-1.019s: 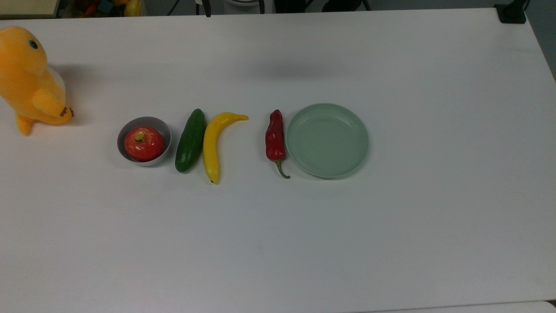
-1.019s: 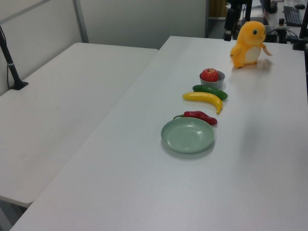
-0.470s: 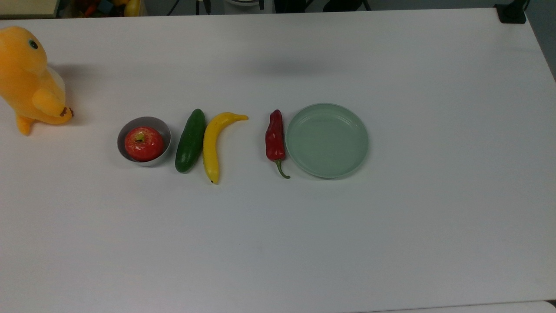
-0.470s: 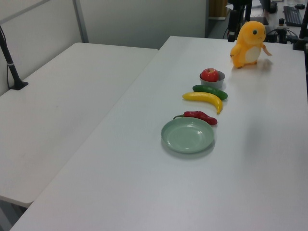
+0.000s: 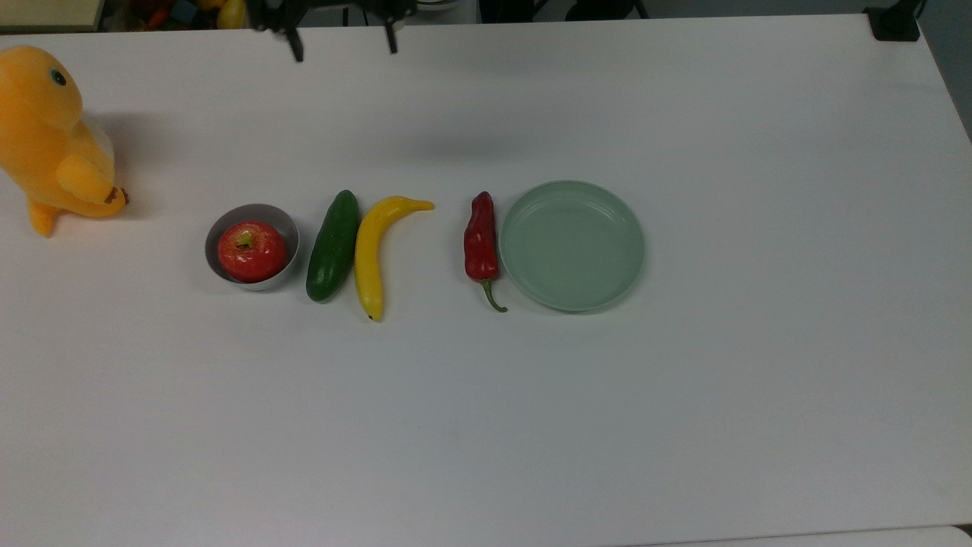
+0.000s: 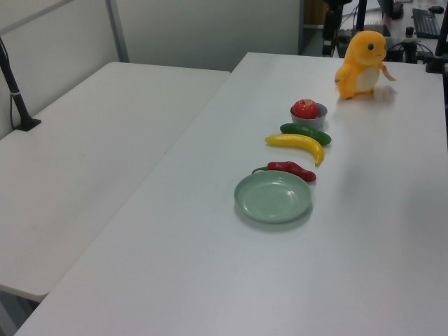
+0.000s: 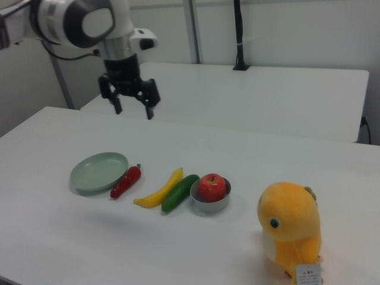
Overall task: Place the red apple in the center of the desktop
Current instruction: 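Move the open gripper down over the red apple in the grey bowl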
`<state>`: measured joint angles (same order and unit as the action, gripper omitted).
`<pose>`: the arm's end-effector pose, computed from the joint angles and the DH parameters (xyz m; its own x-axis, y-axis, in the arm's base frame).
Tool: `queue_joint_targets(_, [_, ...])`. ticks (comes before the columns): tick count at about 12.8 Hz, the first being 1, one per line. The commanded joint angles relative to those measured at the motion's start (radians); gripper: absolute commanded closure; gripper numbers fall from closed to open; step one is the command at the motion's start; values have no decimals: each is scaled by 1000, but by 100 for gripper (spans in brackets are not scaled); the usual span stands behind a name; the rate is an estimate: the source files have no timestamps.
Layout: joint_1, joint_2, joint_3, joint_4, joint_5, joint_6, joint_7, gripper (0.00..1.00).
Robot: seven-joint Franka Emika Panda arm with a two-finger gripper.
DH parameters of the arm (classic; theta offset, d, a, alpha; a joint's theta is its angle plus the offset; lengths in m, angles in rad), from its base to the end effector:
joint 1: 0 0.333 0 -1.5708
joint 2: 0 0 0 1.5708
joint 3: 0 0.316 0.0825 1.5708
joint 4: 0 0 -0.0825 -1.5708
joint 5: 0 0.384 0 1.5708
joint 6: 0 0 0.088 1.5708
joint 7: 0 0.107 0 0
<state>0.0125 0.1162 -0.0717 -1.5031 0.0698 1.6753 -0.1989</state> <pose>0.5994 -0.0262 0.5995 0.9889 0.1327 0.0671 0.1361 -0.9895 -0.0491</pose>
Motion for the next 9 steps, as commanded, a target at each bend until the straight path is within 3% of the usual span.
queue_joint_targets(1, [-15, 120, -40, 83, -7, 110, -74, 0])
queue_joint_targets(9, [-66, 241, -79, -6, -25, 348, -217, 0])
